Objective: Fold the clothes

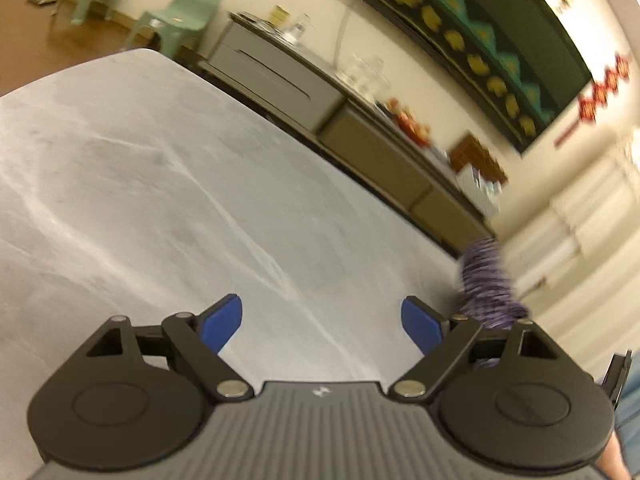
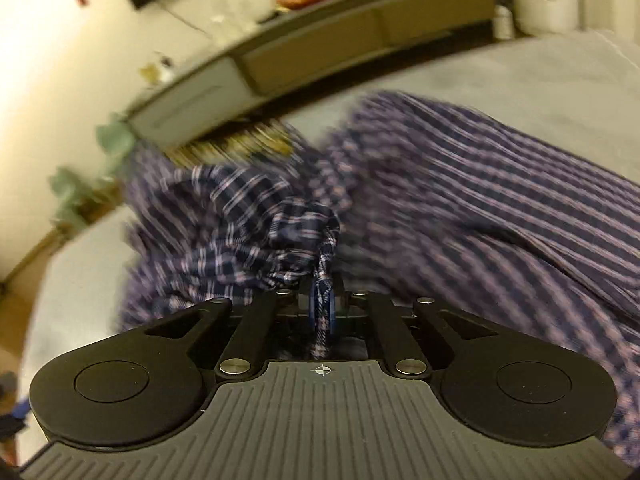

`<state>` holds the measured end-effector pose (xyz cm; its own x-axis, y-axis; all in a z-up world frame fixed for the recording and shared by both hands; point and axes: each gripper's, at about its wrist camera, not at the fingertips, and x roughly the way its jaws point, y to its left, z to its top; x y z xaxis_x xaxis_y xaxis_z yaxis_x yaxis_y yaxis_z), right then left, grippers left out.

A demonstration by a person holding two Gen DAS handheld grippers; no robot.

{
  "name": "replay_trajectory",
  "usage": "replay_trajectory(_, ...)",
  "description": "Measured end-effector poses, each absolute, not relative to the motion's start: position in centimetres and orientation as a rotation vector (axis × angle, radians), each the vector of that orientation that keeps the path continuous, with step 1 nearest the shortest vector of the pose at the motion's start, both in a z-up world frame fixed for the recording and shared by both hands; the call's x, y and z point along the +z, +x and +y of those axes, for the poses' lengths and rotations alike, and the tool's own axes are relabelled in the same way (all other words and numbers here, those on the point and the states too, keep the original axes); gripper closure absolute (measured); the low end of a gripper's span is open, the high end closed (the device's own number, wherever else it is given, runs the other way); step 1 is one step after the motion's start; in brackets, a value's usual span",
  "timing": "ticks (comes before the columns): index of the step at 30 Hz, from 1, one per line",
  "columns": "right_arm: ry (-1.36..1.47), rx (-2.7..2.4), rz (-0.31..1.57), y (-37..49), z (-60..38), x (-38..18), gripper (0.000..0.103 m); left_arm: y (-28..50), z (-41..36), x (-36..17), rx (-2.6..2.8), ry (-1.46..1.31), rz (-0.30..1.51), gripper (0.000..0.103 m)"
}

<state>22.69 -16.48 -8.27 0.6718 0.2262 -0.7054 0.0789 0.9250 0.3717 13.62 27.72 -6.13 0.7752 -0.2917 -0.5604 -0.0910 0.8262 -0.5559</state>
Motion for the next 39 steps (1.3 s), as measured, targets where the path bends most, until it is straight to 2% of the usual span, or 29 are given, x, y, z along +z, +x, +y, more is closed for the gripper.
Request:
replay_trajectory(5, 0.431, 0.084, 0.849, 22.0, -18.6, -9.7, 0.097, 13.6, 22.4, -6.4, -0.268, -0.596, 0.72, 0.013)
replay_trajectory(12, 0.525, 0.066, 0.81, 20.6, -21.6, -10.0, 0.097, 17.8, 16.4, -9.1, -0.425, -0.969, 0.805, 0.004)
replay_trajectory(18, 0.519, 0.096, 0.826, 20.3, -24.3, -11.5, 0.097, 21.4, 12.4, -12.7, -0.412, -1.182, 0.87, 0.003)
replay_trajectory(19, 0.516, 0.107, 0.83, 20.3, -24.6, -11.7, 0.101, 22.0, 11.6, -13.1, -0.406, -1.194, 0.877, 0.004)
replay_trajectory(21, 0.518, 0.123, 0.818, 20.3, -24.9, -11.9, 0.101, 23.1, 10.3, -13.5, -0.401, -1.188, 0.874, 0.003)
replay_trajectory(23, 0.52, 0.14, 0.806, 20.4, -25.3, -12.2, 0.101, 24.2, 9.8, -13.6, -0.383, -1.179, 0.868, 0.016)
replay_trajectory(24, 0.514, 0.142, 0.805, 20.3, -25.1, -12.1, 0.101, 24.9, 9.6, -13.8, -0.396, -1.185, 0.865, 0.052)
replay_trajectory(25, 0.509, 0.144, 0.804, 20.2, -24.9, -12.0, 0.101, 25.4, 9.6, -13.7, -0.41, -1.177, 0.861, 0.079)
replay_trajectory(27, 0.498, 0.148, 0.802, 20.0, -24.5, -11.9, 0.101, 25.8, 9.6, -13.0, -0.406, -1.112, 0.839, 0.091)
replay_trajectory(30, 0.502, 0.164, 0.8, 19.6, -24.2, -11.9, 0.1, 24.3, 10.5, -9.7, -0.382, -0.954, 0.757, 0.094)
replay_trajectory(32, 0.501, 0.164, 0.803, 19.4, -23.9, -12.0, 0.101, 22.2, 11.9, -5.8, -0.363, -0.807, 0.633, 0.094)
replay_trajectory(34, 0.467, 0.165, 0.799, 19.2, -23.4, -11.8, 0.101, 20.2, 14.2, -2.5, -0.333, -0.718, 0.553, 0.09)
replay_trajectory(39, 0.353, 0.155, 0.771, 18.6, -21.4, -11.5, 0.101, 17.2, 21.8, 3.5, -0.174, -0.587, 0.423, 0.093)
